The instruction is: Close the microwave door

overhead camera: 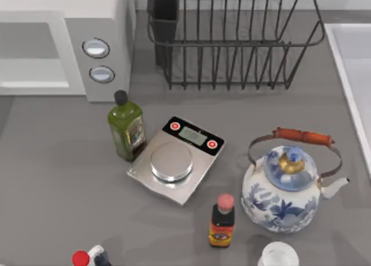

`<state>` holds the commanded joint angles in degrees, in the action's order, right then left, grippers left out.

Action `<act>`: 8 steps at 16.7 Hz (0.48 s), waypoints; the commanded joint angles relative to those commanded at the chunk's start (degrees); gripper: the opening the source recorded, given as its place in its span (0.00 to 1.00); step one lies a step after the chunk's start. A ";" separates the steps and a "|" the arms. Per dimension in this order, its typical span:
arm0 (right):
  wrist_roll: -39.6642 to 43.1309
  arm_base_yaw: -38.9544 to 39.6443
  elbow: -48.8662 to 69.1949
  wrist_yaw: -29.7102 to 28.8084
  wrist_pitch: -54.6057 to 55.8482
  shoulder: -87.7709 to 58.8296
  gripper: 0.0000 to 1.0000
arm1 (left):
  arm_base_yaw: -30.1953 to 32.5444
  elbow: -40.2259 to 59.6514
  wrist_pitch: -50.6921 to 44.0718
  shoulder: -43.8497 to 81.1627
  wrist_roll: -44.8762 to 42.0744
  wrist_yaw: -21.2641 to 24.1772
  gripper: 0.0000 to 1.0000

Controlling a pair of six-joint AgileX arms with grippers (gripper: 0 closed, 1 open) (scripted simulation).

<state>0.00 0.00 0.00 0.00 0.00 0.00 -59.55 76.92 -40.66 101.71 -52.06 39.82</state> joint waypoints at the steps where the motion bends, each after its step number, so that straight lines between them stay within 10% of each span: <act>1: 0.00 0.00 0.00 0.00 0.00 0.00 1.00 | -0.12 -1.59 2.51 0.82 -0.17 -0.15 0.00; 8: 0.00 0.00 0.00 0.00 0.00 0.00 1.00 | -0.88 -11.87 18.47 6.16 -1.30 -1.11 0.00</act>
<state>0.00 0.00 0.00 0.00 0.00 0.00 -60.43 65.05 -22.18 107.87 -53.36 38.71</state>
